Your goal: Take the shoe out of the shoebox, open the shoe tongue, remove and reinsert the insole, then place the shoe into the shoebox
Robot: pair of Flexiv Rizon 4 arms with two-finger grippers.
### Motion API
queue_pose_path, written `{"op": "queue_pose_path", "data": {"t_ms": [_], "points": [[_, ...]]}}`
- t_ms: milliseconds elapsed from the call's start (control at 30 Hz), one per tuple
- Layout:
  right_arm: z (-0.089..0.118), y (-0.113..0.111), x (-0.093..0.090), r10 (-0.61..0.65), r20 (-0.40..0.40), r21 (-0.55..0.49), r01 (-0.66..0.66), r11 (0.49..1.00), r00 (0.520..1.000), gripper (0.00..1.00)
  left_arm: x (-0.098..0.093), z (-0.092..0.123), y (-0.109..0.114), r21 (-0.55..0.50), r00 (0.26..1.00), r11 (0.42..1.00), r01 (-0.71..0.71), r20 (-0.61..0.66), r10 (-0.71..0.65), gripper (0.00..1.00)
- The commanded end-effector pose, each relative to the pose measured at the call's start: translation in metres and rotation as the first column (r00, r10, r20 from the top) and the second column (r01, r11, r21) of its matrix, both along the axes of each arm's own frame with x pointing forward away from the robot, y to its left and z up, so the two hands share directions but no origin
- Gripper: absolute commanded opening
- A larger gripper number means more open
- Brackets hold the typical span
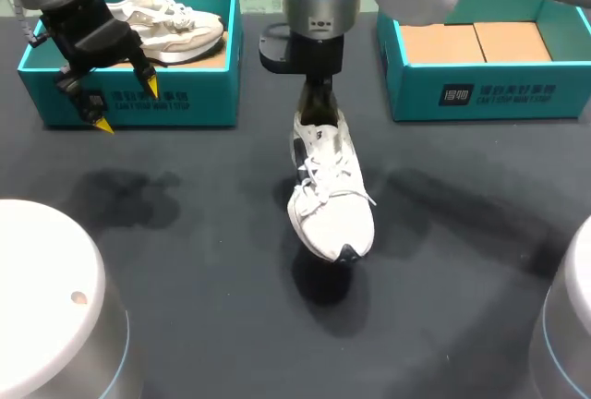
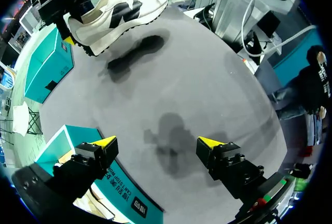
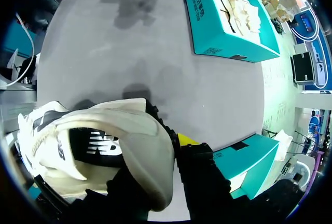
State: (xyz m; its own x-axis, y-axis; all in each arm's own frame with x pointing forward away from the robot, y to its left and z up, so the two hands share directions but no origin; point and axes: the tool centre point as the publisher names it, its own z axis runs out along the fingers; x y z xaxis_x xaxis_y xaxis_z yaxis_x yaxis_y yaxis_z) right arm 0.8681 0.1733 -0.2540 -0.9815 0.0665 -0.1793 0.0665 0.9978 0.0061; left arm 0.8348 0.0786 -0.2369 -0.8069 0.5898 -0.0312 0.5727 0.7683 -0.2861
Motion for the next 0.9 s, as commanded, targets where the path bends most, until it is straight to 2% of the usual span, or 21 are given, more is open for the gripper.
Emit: {"op": "queue_pose_path", "data": {"t_ms": [33, 100, 167, 267, 433, 600, 667, 767, 900], "points": [[0.001, -0.001, 0.000, 0.001, 0.001, 0.002, -0.001, 1.000, 1.000, 0.00, 0.000, 0.000, 0.000, 0.003, 1.000, 1.000, 0.000, 0.001, 0.000, 1.00], [0.001, -0.001, 0.000, 0.001, 0.001, 0.002, -0.001, 1.000, 1.000, 0.00, 0.000, 0.000, 0.000, 0.003, 1.000, 1.000, 0.000, 0.001, 0.000, 1.00], [0.009, -0.003, 0.005, -0.050, 0.028, 0.039, 0.049, 0.998, 0.998, 0.00, 0.000, 0.000, 0.000, 0.003, 1.000, 1.000, 0.000, 0.001, 0.000, 1.00], [0.034, -0.011, 0.020, -0.082, 0.064, -0.031, 0.084, 0.996, 0.995, 0.00, 0.000, 0.000, 0.000, 0.003, 1.000, 1.000, 0.000, 0.001, 0.000, 1.00], [0.076, -0.037, 0.049, -0.096, 0.105, -0.087, 0.106, 0.991, 0.990, 0.00, 0.000, 0.000, 0.000, 0.003, 1.000, 1.000, 0.000, 0.001, 0.000, 1.00], [0.106, -0.060, 0.078, -0.083, 0.112, -0.136, 0.098, 0.986, 0.990, 0.00, 0.000, 0.000, 0.000, 0.003, 1.000, 1.000, 0.000, 0.001, 0.000, 1.00], [0.114, -0.071, 0.092, -0.077, 0.108, -0.153, 0.093, 0.984, 0.991, 0.00, 0.000, 0.000, 0.000, 0.003, 1.000, 1.000, 0.000, 0.001, 0.000, 1.00], [0.122, -0.090, 0.111, 0.002, 0.103, -0.097, 0.008, 0.995, 0.995, 0.00, 0.000, 0.000, 0.000, 0.003, 1.000, 1.000, 0.000, 0.001, 0.000, 1.00], [0.122, -0.090, 0.111, 0.002, 0.103, -0.097, 0.008, 0.995, 0.995, 0.00, 0.000, 0.000, 0.000, 0.003, 1.000, 1.000, 0.000, 0.001, 0.000, 1.00]]}}
